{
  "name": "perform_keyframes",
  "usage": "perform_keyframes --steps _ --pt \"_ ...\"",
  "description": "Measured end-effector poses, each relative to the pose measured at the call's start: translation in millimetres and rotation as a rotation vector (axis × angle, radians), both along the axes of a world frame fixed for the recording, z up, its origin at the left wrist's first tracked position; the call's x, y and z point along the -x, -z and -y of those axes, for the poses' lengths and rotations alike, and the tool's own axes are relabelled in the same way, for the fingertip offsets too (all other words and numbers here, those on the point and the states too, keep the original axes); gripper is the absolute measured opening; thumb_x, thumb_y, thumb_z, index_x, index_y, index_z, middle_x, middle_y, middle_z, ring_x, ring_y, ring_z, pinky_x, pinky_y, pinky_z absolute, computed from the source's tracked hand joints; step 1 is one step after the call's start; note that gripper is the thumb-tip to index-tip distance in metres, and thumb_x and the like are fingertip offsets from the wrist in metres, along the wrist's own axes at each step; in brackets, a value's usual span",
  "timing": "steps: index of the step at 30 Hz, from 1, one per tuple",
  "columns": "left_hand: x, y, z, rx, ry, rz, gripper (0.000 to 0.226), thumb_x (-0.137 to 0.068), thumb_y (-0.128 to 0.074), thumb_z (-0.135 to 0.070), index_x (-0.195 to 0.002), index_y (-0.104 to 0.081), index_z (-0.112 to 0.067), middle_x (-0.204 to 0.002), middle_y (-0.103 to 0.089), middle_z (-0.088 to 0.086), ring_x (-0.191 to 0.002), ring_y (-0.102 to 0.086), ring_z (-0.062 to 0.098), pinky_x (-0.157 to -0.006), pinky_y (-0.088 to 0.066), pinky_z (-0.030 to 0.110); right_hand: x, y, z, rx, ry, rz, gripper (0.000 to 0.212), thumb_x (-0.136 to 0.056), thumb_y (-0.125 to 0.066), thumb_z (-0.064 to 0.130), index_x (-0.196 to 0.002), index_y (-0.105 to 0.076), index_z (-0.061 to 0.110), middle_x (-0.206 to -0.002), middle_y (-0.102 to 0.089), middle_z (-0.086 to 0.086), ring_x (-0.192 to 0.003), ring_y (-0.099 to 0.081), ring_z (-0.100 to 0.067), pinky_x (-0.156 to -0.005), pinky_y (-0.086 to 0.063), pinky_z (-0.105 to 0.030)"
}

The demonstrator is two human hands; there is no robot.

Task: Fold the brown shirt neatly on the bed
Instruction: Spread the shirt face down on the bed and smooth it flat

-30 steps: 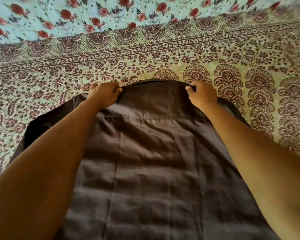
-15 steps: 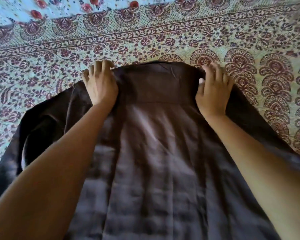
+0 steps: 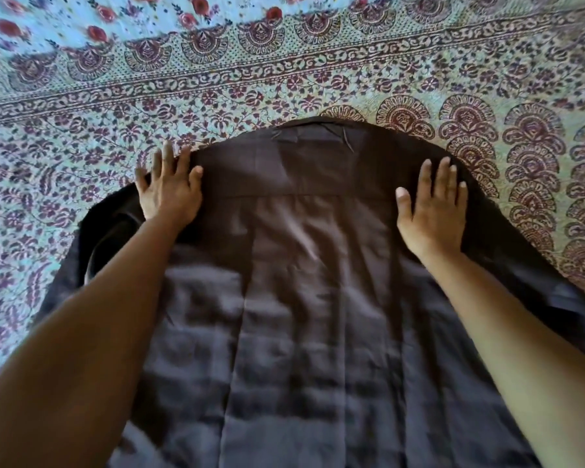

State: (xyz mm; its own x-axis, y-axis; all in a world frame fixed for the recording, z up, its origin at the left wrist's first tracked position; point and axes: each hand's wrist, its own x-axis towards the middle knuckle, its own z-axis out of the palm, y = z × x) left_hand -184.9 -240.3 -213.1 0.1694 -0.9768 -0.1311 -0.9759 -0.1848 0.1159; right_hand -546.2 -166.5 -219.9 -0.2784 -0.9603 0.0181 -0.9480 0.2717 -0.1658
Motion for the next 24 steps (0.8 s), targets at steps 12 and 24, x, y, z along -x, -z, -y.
perform_keyframes --steps 12,24 --pt "25.2 12.2 -115.6 -0.012 0.353 -0.016 0.062 -0.089 -0.013 -0.054 -0.147 -0.021 -0.034 -0.157 -0.019 -0.001 -0.145 -0.017 0.021 -0.115 -0.009 0.047 -20.4 14.7 -103.5 -0.065 -0.2 -0.046 0.065 -0.09 -0.018 0.049 -0.145 -0.026 0.015 -0.153 -0.023 -0.013 -0.14 -0.024 -0.027 -0.113 -0.015 -0.044" --pt "58.0 0.3 -203.6 0.023 0.427 -0.025 0.055 -0.094 -0.026 -0.046 -0.145 -0.028 -0.028 -0.155 -0.025 0.006 -0.141 -0.027 0.024 -0.113 -0.016 0.049 -66.8 -5.4 -180.2 -0.128 -0.364 0.02 0.062 -0.092 -0.023 0.046 -0.146 -0.02 0.015 -0.154 -0.019 -0.012 -0.141 -0.02 -0.026 -0.113 -0.011 -0.042"
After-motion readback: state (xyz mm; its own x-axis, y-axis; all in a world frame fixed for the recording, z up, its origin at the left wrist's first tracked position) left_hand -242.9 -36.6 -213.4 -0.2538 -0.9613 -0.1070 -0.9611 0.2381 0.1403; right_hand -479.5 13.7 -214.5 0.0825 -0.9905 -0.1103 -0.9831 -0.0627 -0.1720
